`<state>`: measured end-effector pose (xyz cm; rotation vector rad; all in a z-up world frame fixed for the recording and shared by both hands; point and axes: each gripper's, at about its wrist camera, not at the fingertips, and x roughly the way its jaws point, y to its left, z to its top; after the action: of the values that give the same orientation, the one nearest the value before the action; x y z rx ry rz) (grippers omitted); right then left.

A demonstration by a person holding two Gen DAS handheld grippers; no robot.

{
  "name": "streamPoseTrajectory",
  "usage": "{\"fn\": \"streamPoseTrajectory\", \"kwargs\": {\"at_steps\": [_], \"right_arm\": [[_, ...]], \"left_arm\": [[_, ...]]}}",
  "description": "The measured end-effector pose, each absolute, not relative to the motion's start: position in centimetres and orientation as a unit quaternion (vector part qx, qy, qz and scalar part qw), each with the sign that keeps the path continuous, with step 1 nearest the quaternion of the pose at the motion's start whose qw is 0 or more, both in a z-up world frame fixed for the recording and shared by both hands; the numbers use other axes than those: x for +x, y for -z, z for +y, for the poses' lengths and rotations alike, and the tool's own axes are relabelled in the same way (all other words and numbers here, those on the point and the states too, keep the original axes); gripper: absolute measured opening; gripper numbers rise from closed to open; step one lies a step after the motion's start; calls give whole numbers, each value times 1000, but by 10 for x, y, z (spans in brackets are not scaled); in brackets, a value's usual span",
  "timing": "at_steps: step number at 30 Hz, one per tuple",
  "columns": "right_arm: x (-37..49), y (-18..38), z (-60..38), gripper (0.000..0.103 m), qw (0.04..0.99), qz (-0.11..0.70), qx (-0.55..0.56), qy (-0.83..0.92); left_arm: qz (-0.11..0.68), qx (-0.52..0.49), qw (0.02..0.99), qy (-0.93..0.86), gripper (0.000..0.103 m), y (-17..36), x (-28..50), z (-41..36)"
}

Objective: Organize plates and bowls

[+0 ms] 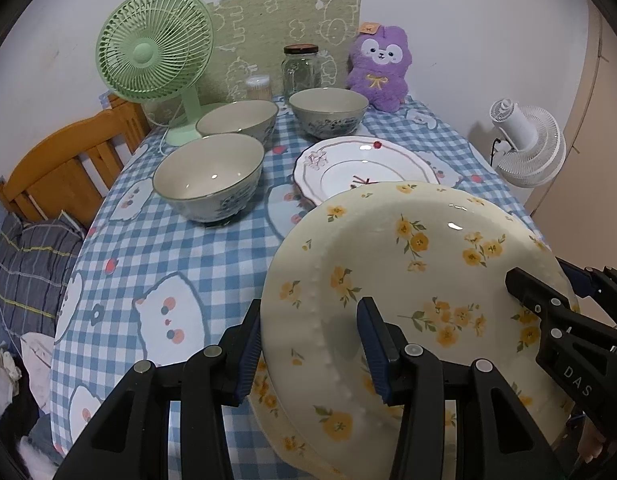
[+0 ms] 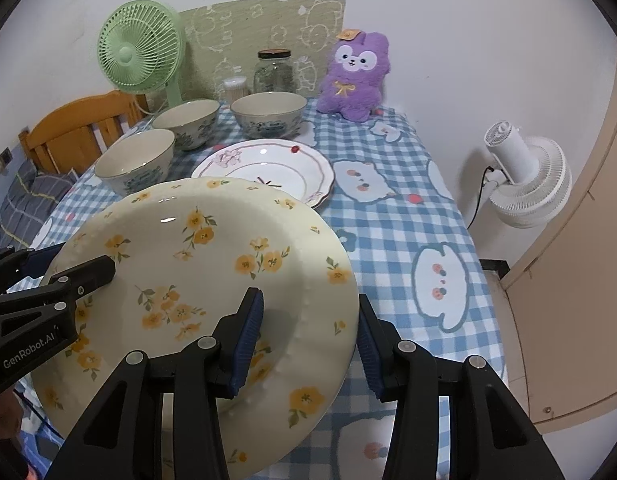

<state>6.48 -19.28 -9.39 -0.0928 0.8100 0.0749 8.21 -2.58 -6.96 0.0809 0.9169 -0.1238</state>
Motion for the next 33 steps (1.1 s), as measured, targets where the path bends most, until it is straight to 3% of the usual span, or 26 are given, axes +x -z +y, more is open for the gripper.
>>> {"fn": "streamPoseTrajectory", "kwargs": {"at_steps": [33], "right_arm": [[65,137,-177,48,901,431,-34,-38]], "left_arm": [[459,44,887,41,47,108,71,-12]]}}
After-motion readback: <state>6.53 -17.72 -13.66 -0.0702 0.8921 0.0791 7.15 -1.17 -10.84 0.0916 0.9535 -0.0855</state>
